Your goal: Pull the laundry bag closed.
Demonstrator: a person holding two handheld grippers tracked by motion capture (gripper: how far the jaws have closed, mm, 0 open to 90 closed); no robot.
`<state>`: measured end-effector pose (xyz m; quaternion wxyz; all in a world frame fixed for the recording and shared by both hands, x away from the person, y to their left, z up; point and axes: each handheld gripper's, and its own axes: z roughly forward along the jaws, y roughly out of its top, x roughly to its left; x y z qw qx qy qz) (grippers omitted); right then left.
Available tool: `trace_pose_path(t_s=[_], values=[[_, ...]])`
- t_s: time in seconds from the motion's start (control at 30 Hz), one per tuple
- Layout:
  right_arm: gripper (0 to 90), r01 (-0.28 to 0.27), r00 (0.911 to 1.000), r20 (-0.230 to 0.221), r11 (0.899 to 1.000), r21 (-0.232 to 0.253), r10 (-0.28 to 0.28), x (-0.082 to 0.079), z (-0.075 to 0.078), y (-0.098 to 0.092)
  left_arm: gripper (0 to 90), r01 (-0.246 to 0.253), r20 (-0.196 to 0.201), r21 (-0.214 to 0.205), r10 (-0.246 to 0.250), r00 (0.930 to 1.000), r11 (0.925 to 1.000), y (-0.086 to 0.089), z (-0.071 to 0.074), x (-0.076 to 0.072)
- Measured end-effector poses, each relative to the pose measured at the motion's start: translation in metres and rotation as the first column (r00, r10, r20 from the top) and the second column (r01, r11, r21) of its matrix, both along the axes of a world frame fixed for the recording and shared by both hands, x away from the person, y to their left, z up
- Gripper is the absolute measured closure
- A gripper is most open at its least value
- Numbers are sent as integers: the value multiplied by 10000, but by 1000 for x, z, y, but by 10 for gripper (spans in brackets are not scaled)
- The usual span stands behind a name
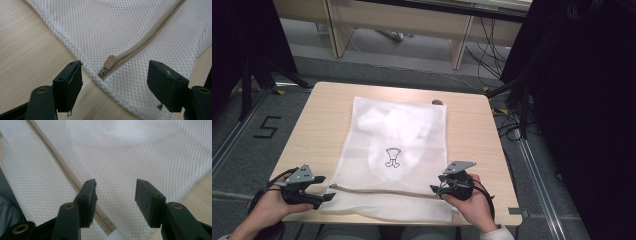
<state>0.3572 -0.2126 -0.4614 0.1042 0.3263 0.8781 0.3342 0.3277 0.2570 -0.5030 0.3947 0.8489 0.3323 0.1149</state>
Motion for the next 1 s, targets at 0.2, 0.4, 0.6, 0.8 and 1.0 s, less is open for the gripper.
trace_pose_path(t_s=[0.2,0.4,0.6,0.8,1.0], values=[[550,-535,9979,379,9986,51,533,0,4,22,272,49,-117,38,-49,9999,10000,-1,0,-2],[554,-1057,9940,334,9935,425,1043,3,7,51,272,153,-19,231,-152,9999,9996,1,0,-1],[555,-1595,9861,534,9864,409,1573,8,12,77,269,296,-35,314,-295,9996,9991,1,0,-1],[558,-1992,9790,506,9794,340,1974,10,14,98,266,146,-178,177,-143,9997,9997,0,-1,-2],[568,-2382,9701,545,9708,283,2364,14,16,121,267,306,-52,384,-304,9995,9988,1,-1,-2]])
